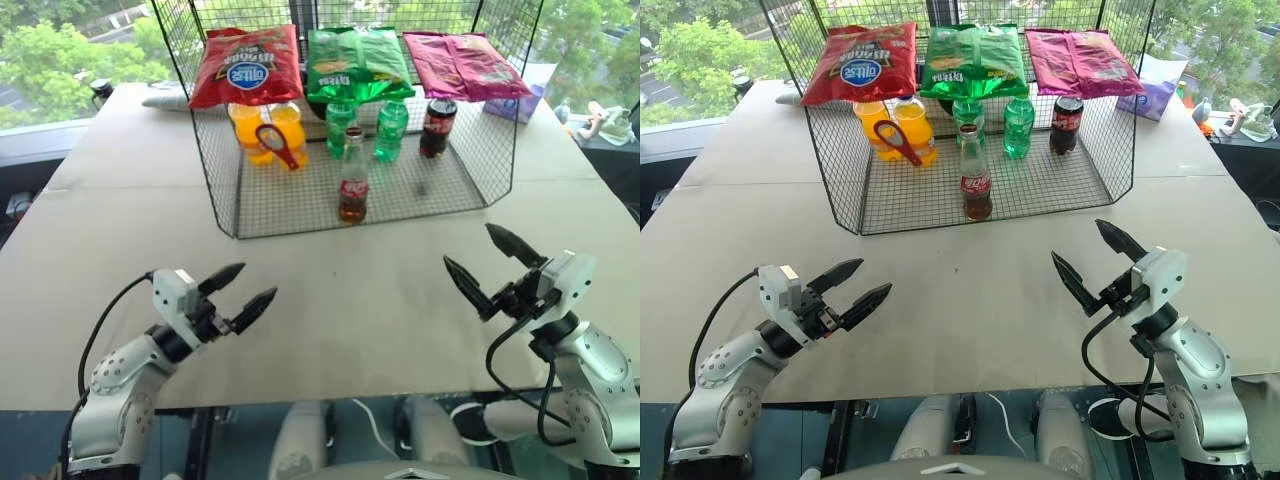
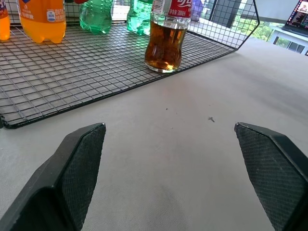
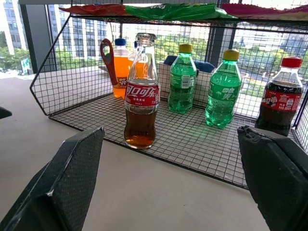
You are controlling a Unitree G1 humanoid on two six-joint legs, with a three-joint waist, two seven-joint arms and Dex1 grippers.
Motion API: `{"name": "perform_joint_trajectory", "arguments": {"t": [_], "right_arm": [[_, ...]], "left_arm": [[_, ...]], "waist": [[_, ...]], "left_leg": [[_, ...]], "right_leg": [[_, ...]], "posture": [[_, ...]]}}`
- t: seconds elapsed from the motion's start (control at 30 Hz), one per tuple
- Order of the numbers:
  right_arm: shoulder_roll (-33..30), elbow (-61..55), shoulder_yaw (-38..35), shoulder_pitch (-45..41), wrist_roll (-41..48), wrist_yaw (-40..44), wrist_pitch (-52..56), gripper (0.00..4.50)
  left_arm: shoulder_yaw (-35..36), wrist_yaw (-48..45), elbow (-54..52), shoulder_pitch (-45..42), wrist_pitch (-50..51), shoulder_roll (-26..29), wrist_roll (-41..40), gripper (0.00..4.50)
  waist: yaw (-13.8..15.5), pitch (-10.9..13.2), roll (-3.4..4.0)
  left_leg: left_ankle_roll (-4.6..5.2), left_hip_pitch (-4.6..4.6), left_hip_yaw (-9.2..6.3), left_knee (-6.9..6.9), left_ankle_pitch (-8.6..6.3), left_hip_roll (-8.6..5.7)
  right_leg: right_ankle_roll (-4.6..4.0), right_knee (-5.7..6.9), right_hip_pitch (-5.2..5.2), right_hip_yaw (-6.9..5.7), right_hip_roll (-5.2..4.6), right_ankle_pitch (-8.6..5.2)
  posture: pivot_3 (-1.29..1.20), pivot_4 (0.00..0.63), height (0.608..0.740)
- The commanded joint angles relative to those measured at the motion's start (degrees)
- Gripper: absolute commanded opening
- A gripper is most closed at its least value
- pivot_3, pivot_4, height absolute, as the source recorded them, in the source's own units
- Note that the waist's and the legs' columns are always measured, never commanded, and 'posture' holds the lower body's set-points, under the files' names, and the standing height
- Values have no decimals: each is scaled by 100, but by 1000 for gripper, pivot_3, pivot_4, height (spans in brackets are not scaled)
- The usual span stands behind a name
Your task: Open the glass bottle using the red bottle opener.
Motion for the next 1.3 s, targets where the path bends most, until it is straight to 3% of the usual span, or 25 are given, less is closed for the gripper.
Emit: {"name": "perform_joint_trajectory", "arguments": {"t": [0.03,0.3,0.53,0.9,1.17,1.3], "right_arm": [[-61,-149,-69,-63,24,28,-50,4494],[-100,-803,178,-405,579,74,406,4494],[-241,-1419,573,-770,486,58,704,4494],[-229,-1506,727,-757,189,-89,714,4494],[-217,-1444,676,-717,152,-120,718,4494],[-182,-1420,641,-761,176,-176,744,4500]], "left_arm": [[45,283,-465,-165,183,-46,-127,4475],[-409,1818,-1209,-1517,1802,-138,-174,4475],[-489,2583,-454,-3105,2813,-202,-134,4475],[-617,3526,976,-4507,2597,-610,843,4475],[-769,3288,1662,-4889,1883,-796,1322,4475],[-770,3027,2085,-5098,1540,-829,1425,3240]], "waist": [[1,0,0],[74,1,0],[127,3,-4],[145,10,-21],[134,11,-22],[142,11,-24]], "left_leg": [[0,0,0,0,0,0],[2,0,-3,3,1,-3],[28,0,-8,6,17,-25],[28,-4,-12,9,19,-36],[28,-1,-11,10,19,-34],[28,-2,-9,11,19,-35]], "right_leg": [[0,0,0,0,0,0],[0,1,4,-3,8,1],[6,2,13,-4,21,-2],[16,1,18,-4,22,10],[16,3,18,-4,24,10],[15,3,19,-4,23,9]], "posture": [[0,150,740],[0,150,740],[0,150,740],[0,150,740],[0,150,740],[0,150,740]]}}
